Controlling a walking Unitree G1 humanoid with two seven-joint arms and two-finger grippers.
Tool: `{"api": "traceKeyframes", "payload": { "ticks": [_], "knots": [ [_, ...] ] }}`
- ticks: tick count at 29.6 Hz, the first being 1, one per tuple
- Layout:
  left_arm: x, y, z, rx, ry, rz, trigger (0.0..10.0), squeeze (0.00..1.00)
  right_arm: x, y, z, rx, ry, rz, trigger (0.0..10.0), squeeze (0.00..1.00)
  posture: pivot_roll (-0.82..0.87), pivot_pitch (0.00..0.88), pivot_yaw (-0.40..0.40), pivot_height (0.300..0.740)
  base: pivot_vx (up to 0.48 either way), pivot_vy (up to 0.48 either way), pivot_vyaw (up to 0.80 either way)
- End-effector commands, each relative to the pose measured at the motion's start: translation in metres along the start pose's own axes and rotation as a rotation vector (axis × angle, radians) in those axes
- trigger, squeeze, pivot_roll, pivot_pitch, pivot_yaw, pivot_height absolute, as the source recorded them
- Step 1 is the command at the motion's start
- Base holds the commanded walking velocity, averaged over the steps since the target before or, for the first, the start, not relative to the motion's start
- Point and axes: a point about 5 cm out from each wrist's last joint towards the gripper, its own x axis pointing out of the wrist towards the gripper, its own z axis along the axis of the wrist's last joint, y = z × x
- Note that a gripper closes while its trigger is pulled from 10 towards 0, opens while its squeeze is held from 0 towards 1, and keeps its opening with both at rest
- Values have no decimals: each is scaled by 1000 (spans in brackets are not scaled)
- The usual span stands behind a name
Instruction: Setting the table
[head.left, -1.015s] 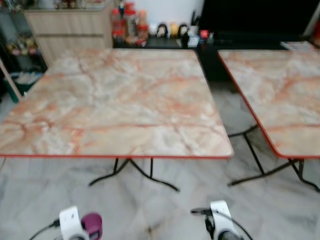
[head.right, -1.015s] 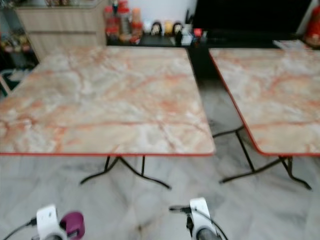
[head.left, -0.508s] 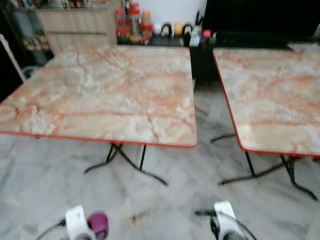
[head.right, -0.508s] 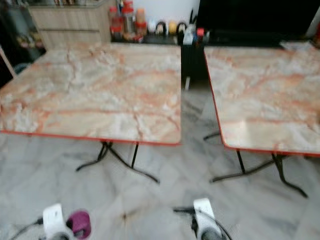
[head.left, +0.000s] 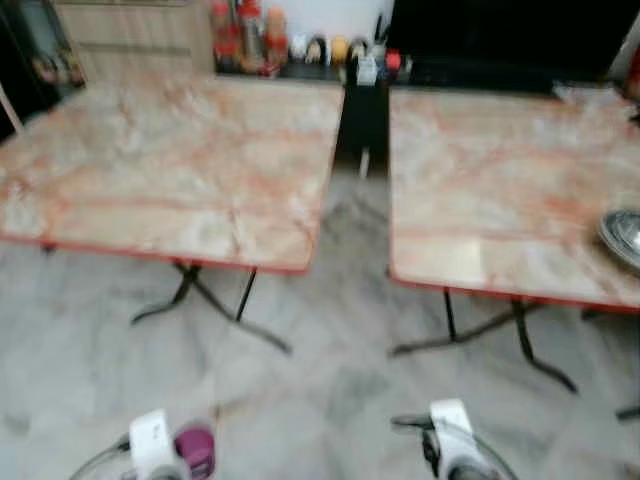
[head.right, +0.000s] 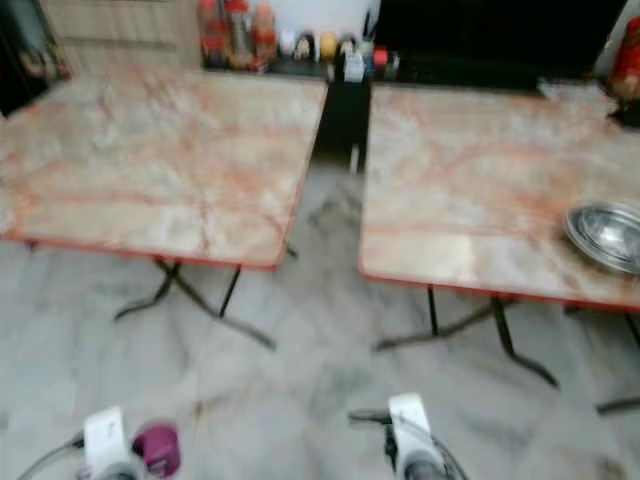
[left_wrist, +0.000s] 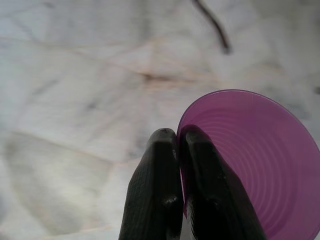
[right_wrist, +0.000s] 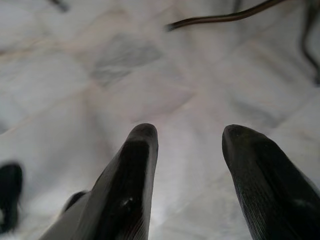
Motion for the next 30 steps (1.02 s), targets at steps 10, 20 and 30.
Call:
{"api": "traceKeyframes", "payload": {
  "ticks": [10,20,30],
  "knots": [
    [1,8,3,29,0,1,10000,0,1,9,5,17,-16,21,10000,0,1,0,0,740,0,-408,0],
    [2,9,4,47,3,-7,10000,0,1,11,6,23,-19,24,10000,0,-1,0,5,740,0,-405,0],
    [-1,13,-3,26,21,-12,10000,0,1,13,6,36,-17,24,10000,0,10,0,3,740,0,-33,0]
  ]
}}
